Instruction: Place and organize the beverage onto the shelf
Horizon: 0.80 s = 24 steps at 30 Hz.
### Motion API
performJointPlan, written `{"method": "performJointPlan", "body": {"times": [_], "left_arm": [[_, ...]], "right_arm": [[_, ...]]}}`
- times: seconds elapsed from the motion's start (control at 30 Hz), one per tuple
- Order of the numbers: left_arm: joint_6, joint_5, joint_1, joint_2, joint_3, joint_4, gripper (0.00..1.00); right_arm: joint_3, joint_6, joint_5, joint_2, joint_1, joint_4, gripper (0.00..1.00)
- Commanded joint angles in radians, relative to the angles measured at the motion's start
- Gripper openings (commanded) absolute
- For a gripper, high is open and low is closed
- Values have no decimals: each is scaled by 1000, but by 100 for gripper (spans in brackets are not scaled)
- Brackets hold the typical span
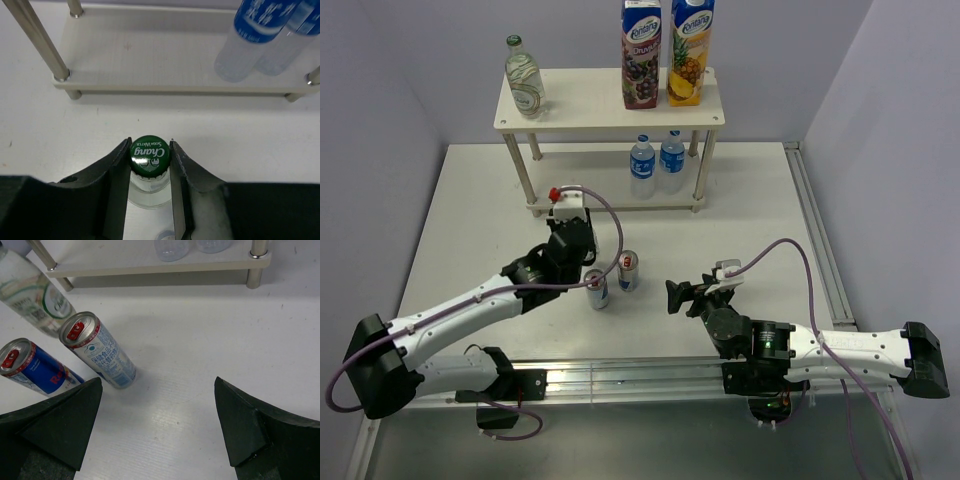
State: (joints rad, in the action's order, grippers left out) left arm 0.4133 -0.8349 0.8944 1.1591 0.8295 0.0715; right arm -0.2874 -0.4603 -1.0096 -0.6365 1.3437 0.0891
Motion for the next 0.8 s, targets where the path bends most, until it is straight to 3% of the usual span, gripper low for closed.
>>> {"method": "performJointPlan", "body": {"times": [0.0, 0.23, 0.53, 0.77], "left_arm": [[-93, -36, 5, -65, 158, -90, 0], [-276, -29, -8, 10, 495, -16, 0], [-403, 26, -34, 172, 954, 77, 0], [-482, 31, -41, 270, 1109, 62, 0]], "right_arm": [[-9, -9, -34, 15, 6, 23, 100], [-9, -6, -34, 20, 5, 24, 100], [-9, 0, -29, 12, 6, 38, 100], [-12, 2, -24, 3, 5, 38, 100]]}}
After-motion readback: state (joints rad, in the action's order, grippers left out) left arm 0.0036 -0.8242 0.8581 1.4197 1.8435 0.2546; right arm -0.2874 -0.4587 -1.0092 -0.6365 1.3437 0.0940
